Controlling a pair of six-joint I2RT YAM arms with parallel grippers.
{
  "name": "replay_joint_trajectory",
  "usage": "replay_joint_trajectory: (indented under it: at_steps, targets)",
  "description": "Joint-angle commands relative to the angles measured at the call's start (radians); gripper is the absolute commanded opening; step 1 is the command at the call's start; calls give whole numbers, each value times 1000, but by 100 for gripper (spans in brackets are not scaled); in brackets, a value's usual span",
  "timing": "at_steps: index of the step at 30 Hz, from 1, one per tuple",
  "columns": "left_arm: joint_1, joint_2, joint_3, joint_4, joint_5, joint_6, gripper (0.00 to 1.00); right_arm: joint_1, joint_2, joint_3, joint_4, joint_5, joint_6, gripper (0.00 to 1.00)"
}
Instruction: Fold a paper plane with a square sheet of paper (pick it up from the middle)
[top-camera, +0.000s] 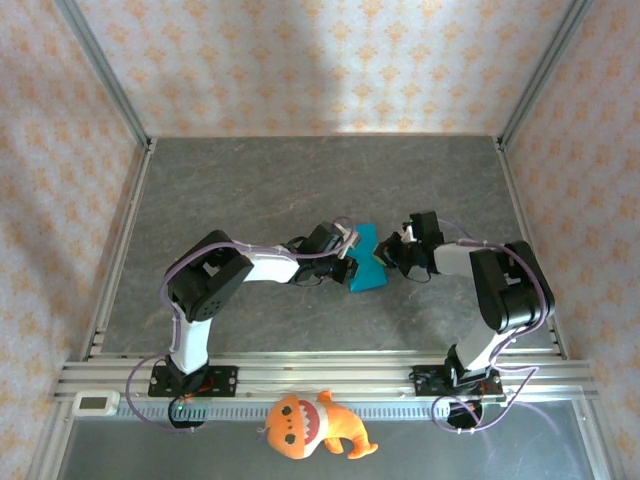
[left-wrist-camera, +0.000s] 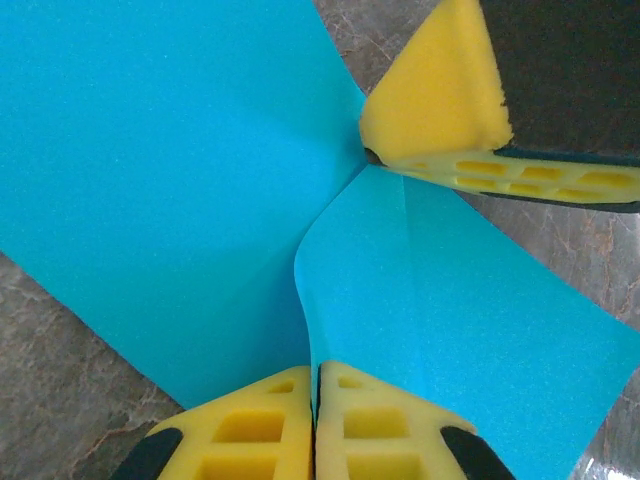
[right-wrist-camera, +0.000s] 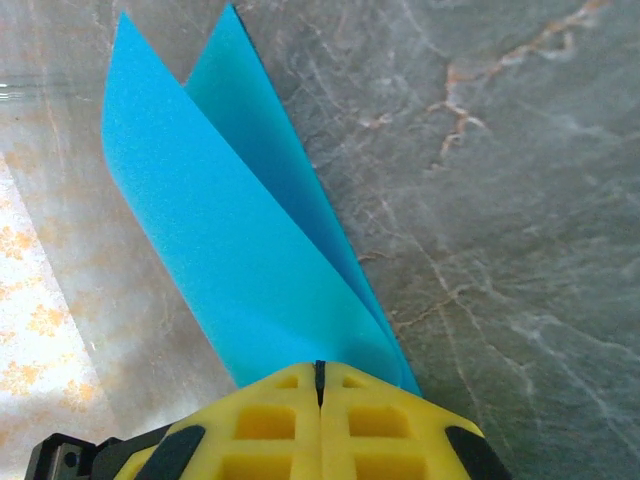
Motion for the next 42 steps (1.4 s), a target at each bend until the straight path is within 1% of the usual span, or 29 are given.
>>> replay_joint_trajectory:
  at_steps: [1,3,7,11,17,21,25,29,32,35,42]
  targets:
    - [10,60,-15,-107,-24,24,8,-2,2,12,-10,-2,-24,0]
    - [9,63,-10,-110,-23,25,8,-2,28,17,-33,11,-37,0]
    - [10,64,-14,-111,-26,26,8,-18,62,20,-90,104,-59,0]
    - [9,64,-20,-114,-31,31,7,-47,56,-3,-35,65,-34,0]
    - [10,60,-30,-117,-39,35,7,-74,19,-3,-21,66,-37,0]
    - [10,59,-30,-114,-38,33,7,-80,14,-12,-11,36,-42,0]
    - [9,57,-30,-112,-35,33,7,-79,-46,-18,-9,9,-34,0]
    - [9,60,-26,-113,-33,35,7,-54,-99,-29,-1,-13,-23,0]
    - [10,60,-25,-112,-33,36,7,-8,-82,-24,-17,-37,-23,0]
    - [10,60,-26,-108,-33,34,7,42,-59,-18,-18,-21,-14,0]
    - [10,64,-22,-109,-29,39,7,66,-24,-15,-8,-28,-2,0]
